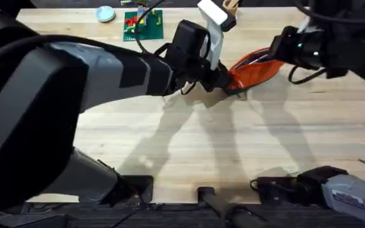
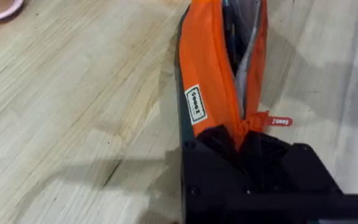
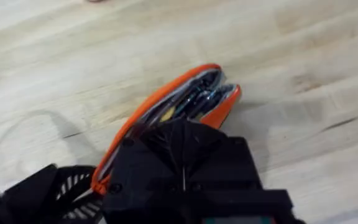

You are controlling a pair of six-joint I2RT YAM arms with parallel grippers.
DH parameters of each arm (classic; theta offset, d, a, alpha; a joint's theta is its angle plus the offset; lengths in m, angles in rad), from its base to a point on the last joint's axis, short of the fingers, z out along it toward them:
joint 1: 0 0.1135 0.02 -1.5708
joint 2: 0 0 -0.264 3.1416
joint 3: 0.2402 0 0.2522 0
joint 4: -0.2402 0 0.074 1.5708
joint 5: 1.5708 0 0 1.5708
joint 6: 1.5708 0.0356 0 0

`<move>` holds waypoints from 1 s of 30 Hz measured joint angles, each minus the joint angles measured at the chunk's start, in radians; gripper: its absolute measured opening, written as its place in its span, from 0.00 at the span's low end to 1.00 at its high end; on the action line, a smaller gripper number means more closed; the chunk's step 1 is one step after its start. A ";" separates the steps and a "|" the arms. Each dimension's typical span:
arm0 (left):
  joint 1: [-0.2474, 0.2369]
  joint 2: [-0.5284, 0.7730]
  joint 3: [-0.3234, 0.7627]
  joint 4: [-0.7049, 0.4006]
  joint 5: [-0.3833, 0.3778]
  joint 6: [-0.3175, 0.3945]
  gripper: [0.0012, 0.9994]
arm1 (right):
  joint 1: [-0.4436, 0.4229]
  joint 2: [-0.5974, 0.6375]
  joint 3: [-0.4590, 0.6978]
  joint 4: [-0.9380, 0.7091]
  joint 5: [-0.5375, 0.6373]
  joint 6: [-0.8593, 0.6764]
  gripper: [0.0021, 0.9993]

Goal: Unzip the bag, pick up the pens from the table one at a time and place them inside, then zip the bag closed.

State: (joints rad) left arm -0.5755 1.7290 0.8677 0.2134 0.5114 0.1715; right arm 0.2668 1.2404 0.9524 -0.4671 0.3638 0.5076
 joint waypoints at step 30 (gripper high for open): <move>0.000 -0.001 0.000 0.008 0.010 -0.003 0.99 | 0.000 -0.231 0.000 -0.139 -0.126 -0.120 1.00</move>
State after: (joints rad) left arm -0.5755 1.7280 0.8677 0.2217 0.5211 0.1684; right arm 0.2668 1.0092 0.9524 -0.6064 0.2379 0.3874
